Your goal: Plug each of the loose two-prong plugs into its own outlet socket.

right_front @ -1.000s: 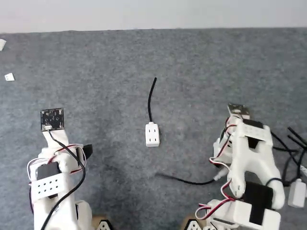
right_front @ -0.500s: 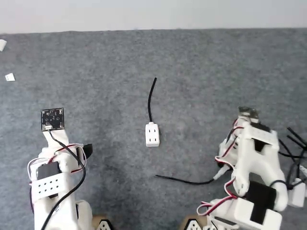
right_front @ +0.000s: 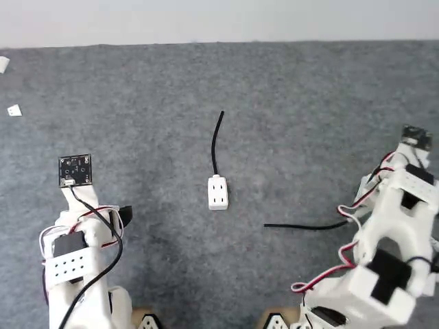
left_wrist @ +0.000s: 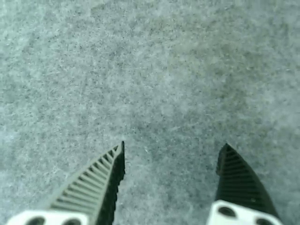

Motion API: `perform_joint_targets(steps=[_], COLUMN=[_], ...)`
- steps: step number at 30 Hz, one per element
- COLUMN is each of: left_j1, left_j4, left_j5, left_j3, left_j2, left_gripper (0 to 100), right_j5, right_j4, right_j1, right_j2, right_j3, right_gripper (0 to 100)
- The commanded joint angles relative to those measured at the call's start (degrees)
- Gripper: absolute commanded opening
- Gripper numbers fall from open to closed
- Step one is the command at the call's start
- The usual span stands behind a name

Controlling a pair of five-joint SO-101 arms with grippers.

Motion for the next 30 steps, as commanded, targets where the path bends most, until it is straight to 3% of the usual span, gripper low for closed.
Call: perform_joint_targets(steps=[1, 9, 16, 23, 30], left_j1=[0.4, 0.4, 0.4, 0.4, 0.4], left_j4=[-1.1, -1.1, -1.1, -1.1, -1.0], left_j5=[0.1, 0.1, 0.1, 0.1, 0.1], left_j3=[-0.5, -0.5, -0.5, -0.5, -0.5], left_j2=[-1.0, -1.0, -1.0, -1.0, -1.0], left_gripper=[30, 30, 30, 30, 30], right_j5=[1.6, 9.6, 30.4, 57.7, 62.3], right_j4=[-1.6, -1.1, 4.6, 3.0, -6.9], right_j1=[0.8, 4.4, 4.4, 2.3, -3.2], right_j2=[2.5, -2.2, -18.9, -24.4, -24.4], right_j3=[-3.3, -3.2, 3.6, 10.5, 14.9], right_gripper=[20.2, 23.7, 23.6, 21.9, 13.0])
